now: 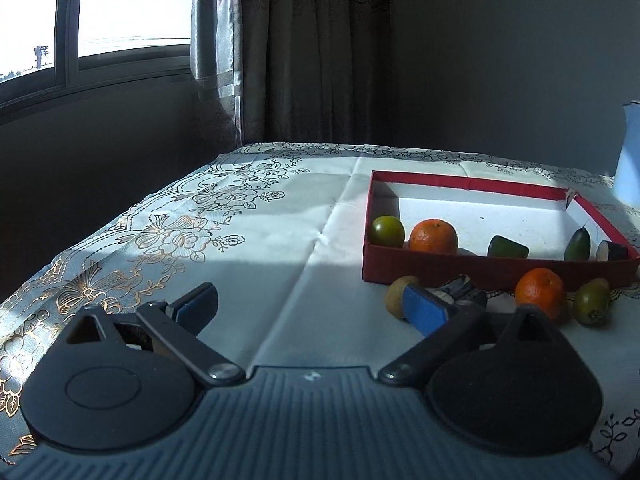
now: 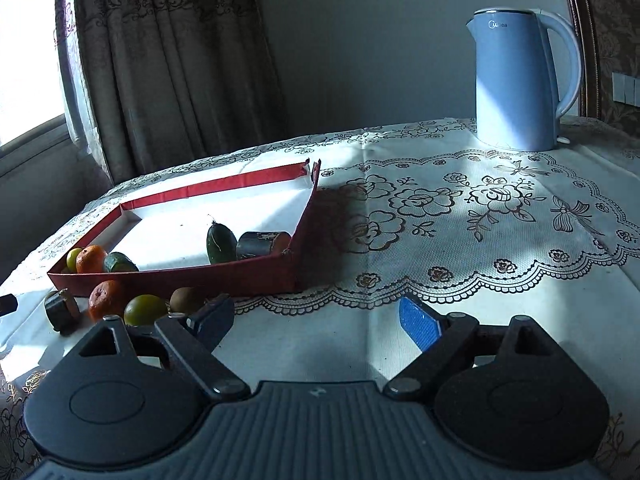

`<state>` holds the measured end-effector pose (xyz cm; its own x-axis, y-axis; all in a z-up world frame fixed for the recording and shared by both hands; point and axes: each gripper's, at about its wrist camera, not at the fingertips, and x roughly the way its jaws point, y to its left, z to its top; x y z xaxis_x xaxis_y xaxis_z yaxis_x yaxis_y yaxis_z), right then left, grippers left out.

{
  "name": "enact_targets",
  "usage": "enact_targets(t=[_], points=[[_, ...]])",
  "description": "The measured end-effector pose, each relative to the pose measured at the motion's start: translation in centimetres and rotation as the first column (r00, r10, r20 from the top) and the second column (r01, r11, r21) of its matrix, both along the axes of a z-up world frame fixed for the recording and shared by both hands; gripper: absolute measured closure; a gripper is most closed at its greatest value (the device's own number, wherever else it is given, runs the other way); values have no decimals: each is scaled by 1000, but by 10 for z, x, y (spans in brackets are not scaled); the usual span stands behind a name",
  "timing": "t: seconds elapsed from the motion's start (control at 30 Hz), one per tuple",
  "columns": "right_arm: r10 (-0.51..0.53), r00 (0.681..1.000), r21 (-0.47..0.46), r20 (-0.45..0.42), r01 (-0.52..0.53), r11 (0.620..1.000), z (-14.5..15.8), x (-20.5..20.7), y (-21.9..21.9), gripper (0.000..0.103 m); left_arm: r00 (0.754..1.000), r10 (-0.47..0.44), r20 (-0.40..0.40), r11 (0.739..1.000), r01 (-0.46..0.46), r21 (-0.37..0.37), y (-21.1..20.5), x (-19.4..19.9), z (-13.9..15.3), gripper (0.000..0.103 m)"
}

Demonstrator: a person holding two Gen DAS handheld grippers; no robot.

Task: Organize fruits
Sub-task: 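Grasp the dark eggplant slice on the table with the left gripper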

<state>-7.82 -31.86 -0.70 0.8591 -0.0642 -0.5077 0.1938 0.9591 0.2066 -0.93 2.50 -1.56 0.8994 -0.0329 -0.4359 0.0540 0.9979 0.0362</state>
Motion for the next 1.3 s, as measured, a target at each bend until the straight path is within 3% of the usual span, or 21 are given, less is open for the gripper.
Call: enact_targets(t=[0.23,0.5,0.57,0.93,1.07,1.3], points=[[3,1000,33,-12,-2,999,-2,1,-4,13,992,-124,-16,991,125,42,-32,2,1,20],[11,1000,61,-21,-10,998,-3,2,-6,13,976,-207,-60,977,209,31,-46,7,0,61],[11,1000,68,-21,-10,998,-4,2,-7,13,972,-225,-66,974,227,25,-49,7,-1,65],[14,1000,76,-22,-12,997,-4,3,-8,12,961,-267,-69,961,271,55,-66,11,-3,64],[15,1000,81,-22,-13,997,-4,3,-8,12,959,-272,-84,958,278,69,-68,14,-7,55],[18,1000,90,-23,-16,996,-5,3,-9,11,955,-277,-105,955,286,78,-69,18,-13,54]])
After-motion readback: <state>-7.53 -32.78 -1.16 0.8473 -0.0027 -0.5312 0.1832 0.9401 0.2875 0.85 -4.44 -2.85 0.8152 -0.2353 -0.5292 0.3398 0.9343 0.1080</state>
